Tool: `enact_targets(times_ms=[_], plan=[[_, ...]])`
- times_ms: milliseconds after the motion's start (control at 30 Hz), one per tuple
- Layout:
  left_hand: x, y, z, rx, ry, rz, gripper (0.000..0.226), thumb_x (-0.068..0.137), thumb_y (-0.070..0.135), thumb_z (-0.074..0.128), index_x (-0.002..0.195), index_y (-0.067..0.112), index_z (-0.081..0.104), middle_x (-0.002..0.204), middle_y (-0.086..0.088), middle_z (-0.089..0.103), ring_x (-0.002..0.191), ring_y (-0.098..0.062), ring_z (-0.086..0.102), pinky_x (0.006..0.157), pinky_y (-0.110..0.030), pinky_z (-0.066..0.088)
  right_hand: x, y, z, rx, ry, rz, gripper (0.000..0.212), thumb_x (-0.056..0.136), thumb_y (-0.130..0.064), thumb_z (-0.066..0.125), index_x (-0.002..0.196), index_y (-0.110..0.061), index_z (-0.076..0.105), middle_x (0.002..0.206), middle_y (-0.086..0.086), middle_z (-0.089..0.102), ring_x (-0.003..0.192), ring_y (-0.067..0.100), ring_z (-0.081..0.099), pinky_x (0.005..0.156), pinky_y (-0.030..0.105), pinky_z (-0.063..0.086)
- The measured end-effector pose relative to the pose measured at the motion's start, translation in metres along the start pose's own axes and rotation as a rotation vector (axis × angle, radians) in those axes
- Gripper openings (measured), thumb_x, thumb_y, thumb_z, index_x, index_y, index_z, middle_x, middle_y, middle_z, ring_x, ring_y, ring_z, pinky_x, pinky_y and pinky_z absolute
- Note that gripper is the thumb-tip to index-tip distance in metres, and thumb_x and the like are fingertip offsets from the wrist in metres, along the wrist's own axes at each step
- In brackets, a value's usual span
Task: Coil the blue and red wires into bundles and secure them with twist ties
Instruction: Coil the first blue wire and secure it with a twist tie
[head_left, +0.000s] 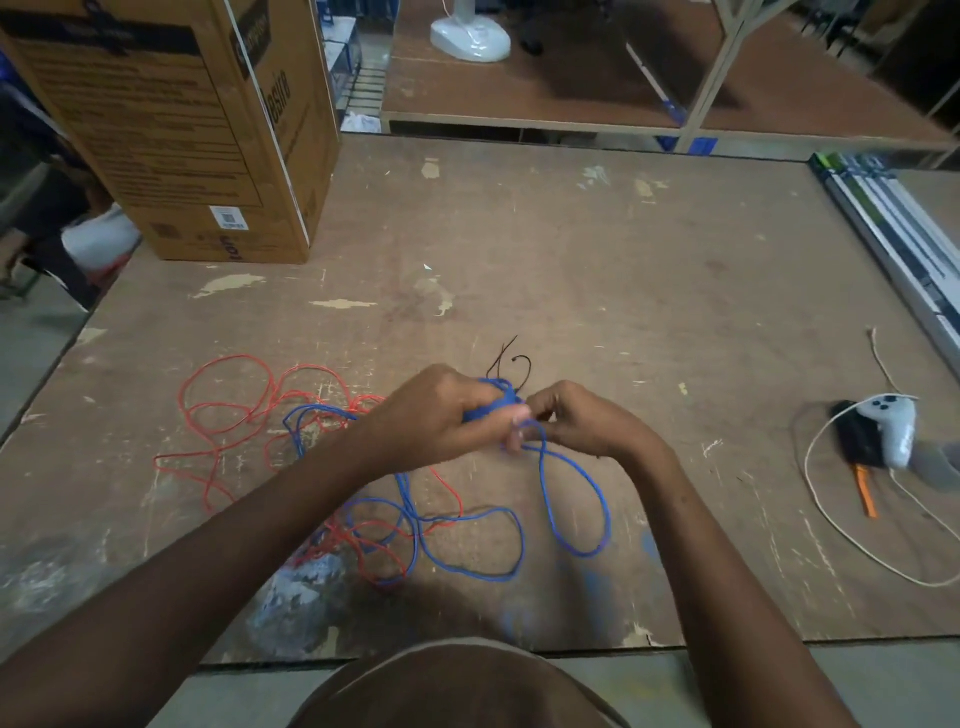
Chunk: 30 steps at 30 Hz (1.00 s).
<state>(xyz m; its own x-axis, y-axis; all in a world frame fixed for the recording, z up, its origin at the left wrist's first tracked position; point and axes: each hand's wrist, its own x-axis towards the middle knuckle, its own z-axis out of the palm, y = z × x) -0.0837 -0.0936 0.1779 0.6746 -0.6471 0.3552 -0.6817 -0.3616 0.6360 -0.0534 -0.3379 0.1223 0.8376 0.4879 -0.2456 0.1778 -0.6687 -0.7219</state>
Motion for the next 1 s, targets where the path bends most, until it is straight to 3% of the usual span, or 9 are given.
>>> enact_targets(times_ms=[100, 167, 233, 333, 433, 500, 600, 733, 1000], plan=[[0.009, 0.007, -0.008, -0.255, 0.201, -0.288, 0.039, 0.11, 0.027, 0.058, 0.082, 0.01, 0.08, 0.053, 0.015, 0.054, 0.05, -0.001, 0.045, 0.059, -0.021, 0.039, -0.005, 0.005, 0.02, 0.203, -0.07, -0.04, 0.01, 0.097, -0.017, 0.081, 0.105, -0.012, 0.085, 0.103, 0.011, 0.083, 0.097, 0.016, 0.074, 0.095, 0.05, 0.059], [0.016, 0.008, -0.008, -0.206, 0.307, -0.33, 0.041, 0.11, 0.03, 0.057, 0.079, 0.015, 0.079, 0.054, 0.015, 0.057, 0.052, -0.001, 0.048, 0.061, -0.026, 0.04, -0.01, -0.002, 0.036, 0.32, -0.048, -0.036, 0.011, 0.098, -0.014, 0.08, 0.107, -0.011, 0.084, 0.104, 0.004, 0.084, 0.098, 0.015, 0.075, 0.091, 0.029, 0.058], [0.022, 0.003, -0.005, -0.145, 0.379, -0.396, 0.043, 0.11, 0.037, 0.056, 0.075, 0.023, 0.079, 0.054, 0.013, 0.059, 0.052, -0.006, 0.054, 0.062, -0.031, 0.043, -0.012, -0.014, 0.052, 0.323, 0.069, -0.074, 0.009, 0.1, -0.016, 0.078, 0.107, -0.015, 0.083, 0.101, -0.001, 0.083, 0.091, 0.007, 0.071, 0.081, 0.017, 0.049], [0.028, -0.016, 0.006, 0.076, 0.427, -0.505, 0.048, 0.109, 0.045, 0.053, 0.076, 0.023, 0.079, 0.058, 0.008, 0.065, 0.062, -0.019, 0.066, 0.068, -0.035, 0.049, -0.012, -0.031, 0.068, 0.191, 0.334, -0.132, 0.011, 0.103, -0.018, 0.073, 0.108, -0.024, 0.081, 0.1, -0.015, 0.079, 0.092, 0.005, 0.071, 0.077, 0.018, 0.047], [0.031, -0.033, 0.014, 0.382, 0.34, -0.561, 0.058, 0.105, 0.059, 0.041, 0.076, 0.016, 0.069, 0.065, -0.003, 0.068, 0.07, -0.029, 0.066, 0.071, -0.041, 0.052, -0.014, -0.044, 0.073, 0.042, 0.538, -0.248, 0.013, 0.105, -0.019, 0.069, 0.114, -0.025, 0.076, 0.106, -0.016, 0.072, 0.092, 0.008, 0.067, 0.081, 0.018, 0.045], [0.031, -0.037, 0.014, 0.418, 0.269, -0.561, 0.054, 0.105, 0.052, 0.048, 0.069, 0.014, 0.058, 0.058, -0.005, 0.054, 0.064, -0.031, 0.054, 0.064, -0.04, 0.042, -0.013, -0.048, 0.067, -0.03, 0.693, -0.292, 0.016, 0.106, -0.014, 0.067, 0.119, -0.02, 0.072, 0.112, -0.012, 0.07, 0.096, 0.007, 0.064, 0.085, 0.021, 0.045], [0.029, -0.04, 0.005, 0.39, 0.145, -0.513, 0.05, 0.104, 0.044, 0.055, 0.063, 0.019, 0.069, 0.057, -0.004, 0.059, 0.056, -0.019, 0.052, 0.063, -0.037, 0.041, -0.005, -0.041, 0.056, -0.203, 0.841, -0.228, 0.034, 0.098, -0.004, 0.068, 0.13, -0.015, 0.063, 0.124, -0.002, 0.063, 0.114, 0.019, 0.061, 0.095, 0.031, 0.049], [0.03, -0.036, -0.013, 0.102, 0.006, -0.548, 0.05, 0.103, 0.042, 0.057, 0.06, 0.023, 0.074, 0.047, 0.002, 0.054, 0.044, -0.007, 0.048, 0.056, -0.028, 0.038, 0.005, -0.03, 0.058, -0.139, 0.787, -0.135, 0.045, 0.098, -0.016, 0.076, 0.137, -0.016, 0.055, 0.132, -0.002, 0.062, 0.124, 0.017, 0.06, 0.101, 0.036, 0.051], [0.029, -0.045, -0.033, -0.345, -0.111, -0.68, 0.053, 0.109, 0.036, 0.056, 0.065, 0.009, 0.067, 0.046, 0.002, 0.036, 0.04, -0.011, 0.026, 0.042, -0.022, 0.025, 0.009, -0.04, 0.067, 0.053, 0.663, -0.121, 0.053, 0.078, -0.04, 0.096, 0.114, -0.026, 0.061, 0.111, -0.019, 0.069, 0.104, 0.002, 0.067, 0.095, 0.025, 0.052]])
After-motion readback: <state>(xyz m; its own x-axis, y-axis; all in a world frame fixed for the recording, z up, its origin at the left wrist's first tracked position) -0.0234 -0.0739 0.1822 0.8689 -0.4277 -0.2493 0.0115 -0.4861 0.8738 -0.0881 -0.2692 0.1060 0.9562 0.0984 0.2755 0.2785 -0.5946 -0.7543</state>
